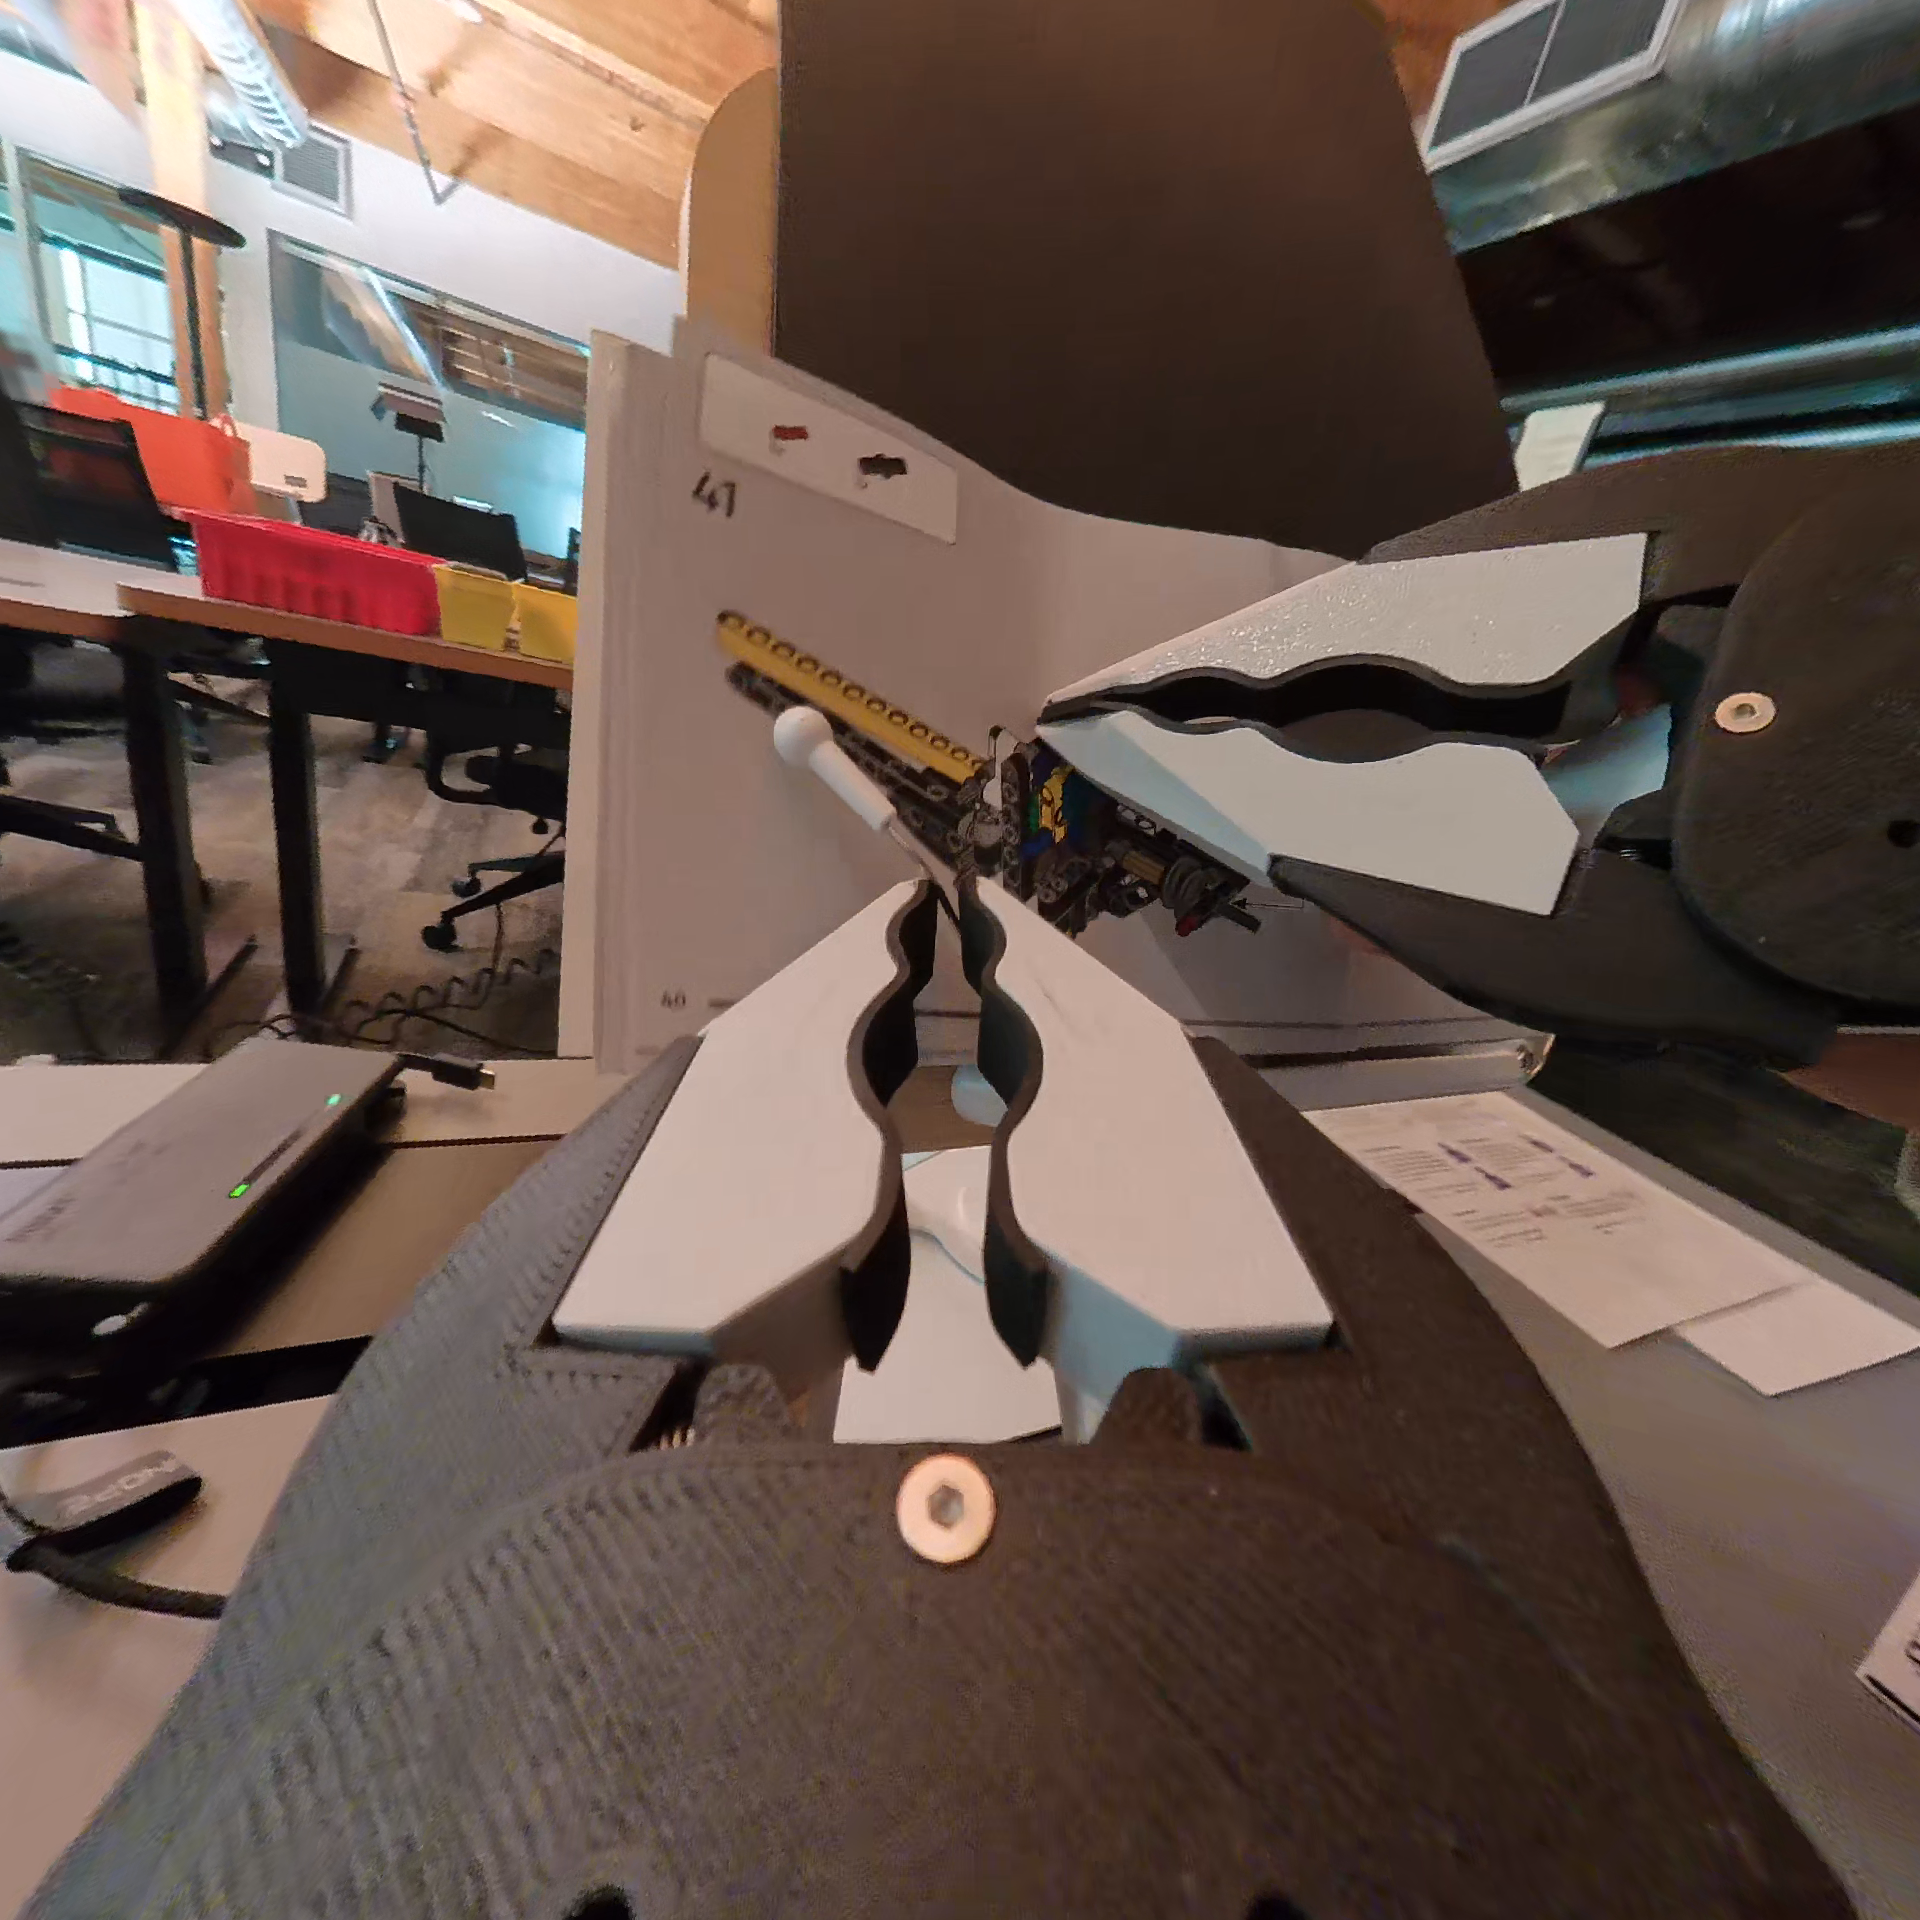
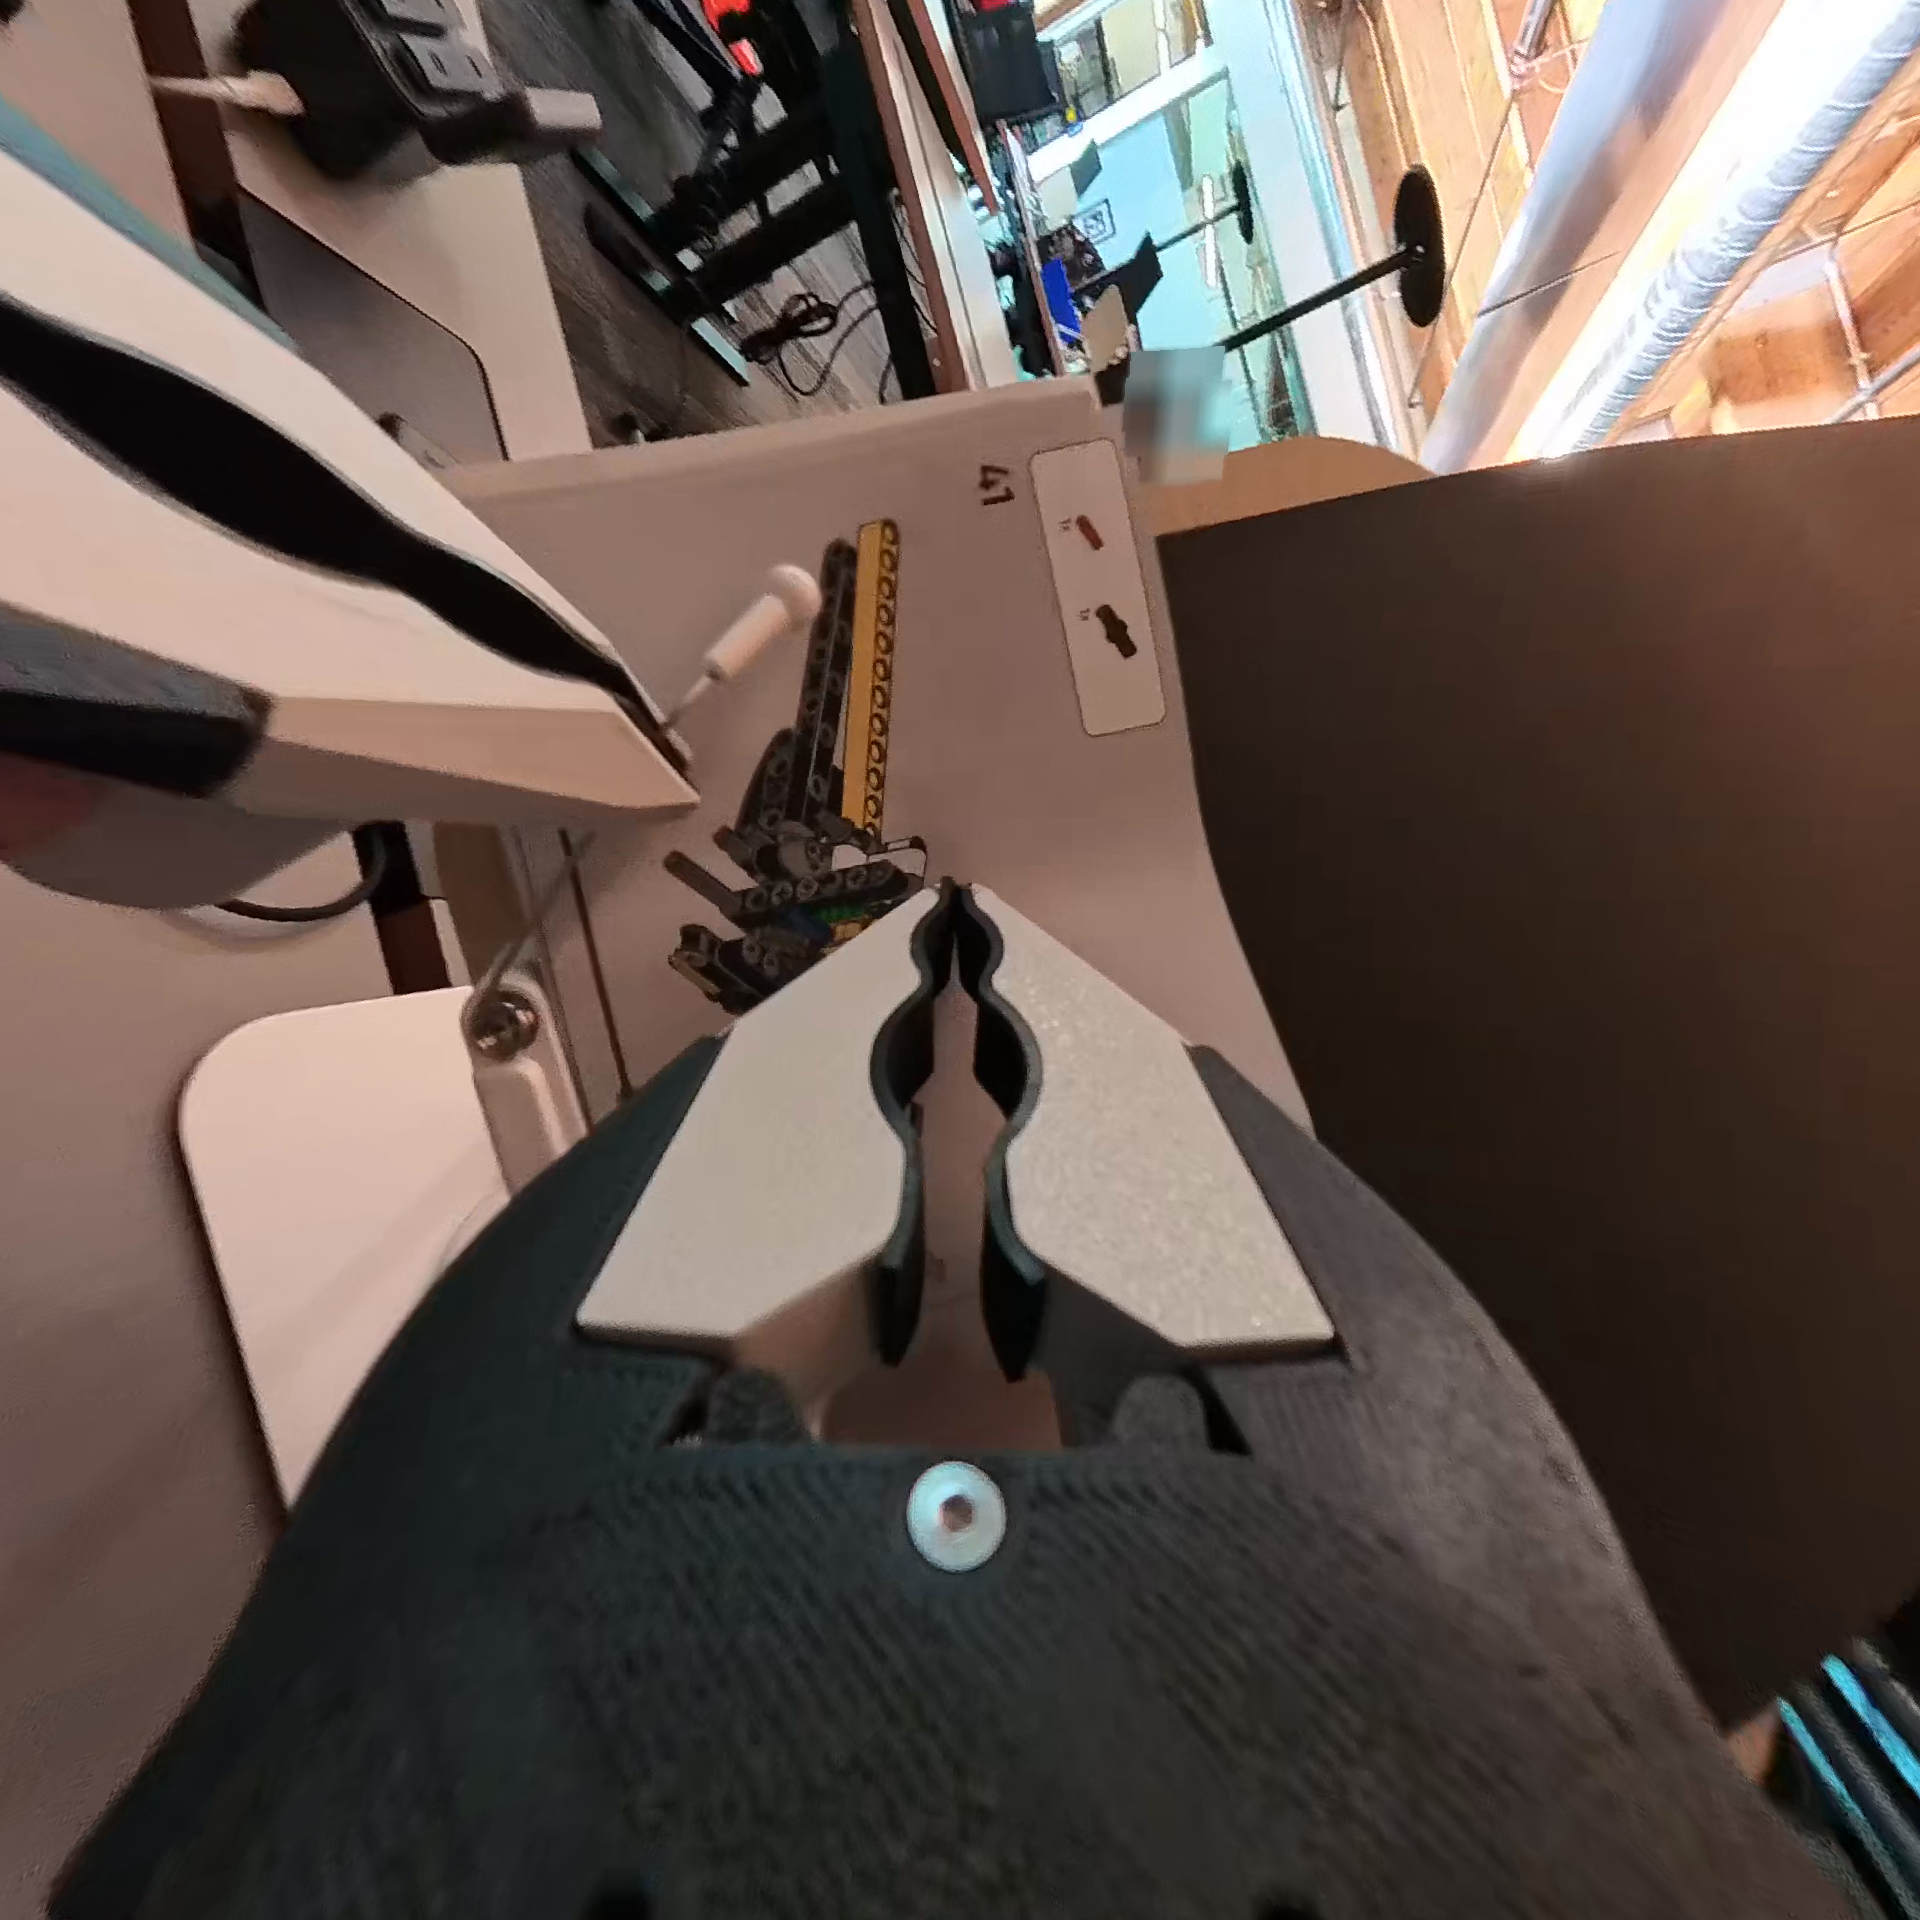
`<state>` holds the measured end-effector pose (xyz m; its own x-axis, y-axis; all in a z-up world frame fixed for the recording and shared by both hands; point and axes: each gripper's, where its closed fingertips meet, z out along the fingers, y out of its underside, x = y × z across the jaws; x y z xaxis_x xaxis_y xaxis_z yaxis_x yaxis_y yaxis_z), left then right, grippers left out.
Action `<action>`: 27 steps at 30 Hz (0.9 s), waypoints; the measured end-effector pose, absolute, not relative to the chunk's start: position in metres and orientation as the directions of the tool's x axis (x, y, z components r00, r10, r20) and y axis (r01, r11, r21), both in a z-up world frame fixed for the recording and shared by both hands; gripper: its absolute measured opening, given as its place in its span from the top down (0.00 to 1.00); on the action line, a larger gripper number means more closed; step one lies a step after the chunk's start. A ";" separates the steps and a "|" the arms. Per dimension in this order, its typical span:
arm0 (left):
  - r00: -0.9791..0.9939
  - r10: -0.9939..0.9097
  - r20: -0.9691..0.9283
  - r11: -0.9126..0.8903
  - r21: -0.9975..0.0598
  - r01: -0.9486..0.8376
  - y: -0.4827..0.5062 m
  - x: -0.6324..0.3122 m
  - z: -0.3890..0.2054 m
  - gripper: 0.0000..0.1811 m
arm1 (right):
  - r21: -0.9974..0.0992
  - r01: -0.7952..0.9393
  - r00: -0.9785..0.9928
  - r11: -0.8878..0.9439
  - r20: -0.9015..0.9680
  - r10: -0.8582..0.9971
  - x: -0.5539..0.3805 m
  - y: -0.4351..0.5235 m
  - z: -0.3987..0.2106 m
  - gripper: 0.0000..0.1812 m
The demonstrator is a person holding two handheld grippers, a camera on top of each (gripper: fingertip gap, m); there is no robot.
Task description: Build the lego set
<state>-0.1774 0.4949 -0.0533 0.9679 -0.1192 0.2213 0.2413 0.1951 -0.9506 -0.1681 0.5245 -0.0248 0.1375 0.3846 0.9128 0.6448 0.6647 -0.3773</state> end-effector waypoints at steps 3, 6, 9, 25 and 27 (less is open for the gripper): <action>0.978 -0.103 0.178 0.179 -0.964 0.195 0.497 -0.176 -0.052 0.99 | -0.397 0.622 0.112 0.675 0.898 0.425 -0.173 0.519 -0.031 1.00; 0.976 -0.117 0.183 0.162 -0.966 0.201 0.498 -0.175 -0.052 0.99 | -0.405 0.600 0.047 0.690 0.878 0.475 -0.179 0.509 -0.044 1.00; 0.972 -0.127 0.196 0.154 -0.965 0.215 0.499 -0.176 -0.053 0.99 | -0.394 0.607 0.062 0.691 0.890 0.452 -0.180 0.509 -0.042 1.00; 0.968 -0.132 0.213 0.221 -0.946 0.238 0.488 -0.176 -0.035 0.85 | -0.920 0.364 0.596 0.145 0.350 0.722 0.034 0.436 -0.049 1.00; 0.973 -0.109 0.202 0.223 -0.949 0.222 0.481 -0.175 -0.030 0.79 | -0.937 0.341 0.646 0.079 0.295 0.705 0.063 0.415 -0.065 1.00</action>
<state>-0.1753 0.4813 -0.0302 0.9732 -0.1093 0.2021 0.2222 0.2226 -0.9493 0.0635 0.4148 -0.0652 0.6456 0.7045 0.2947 0.3411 0.0793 -0.9367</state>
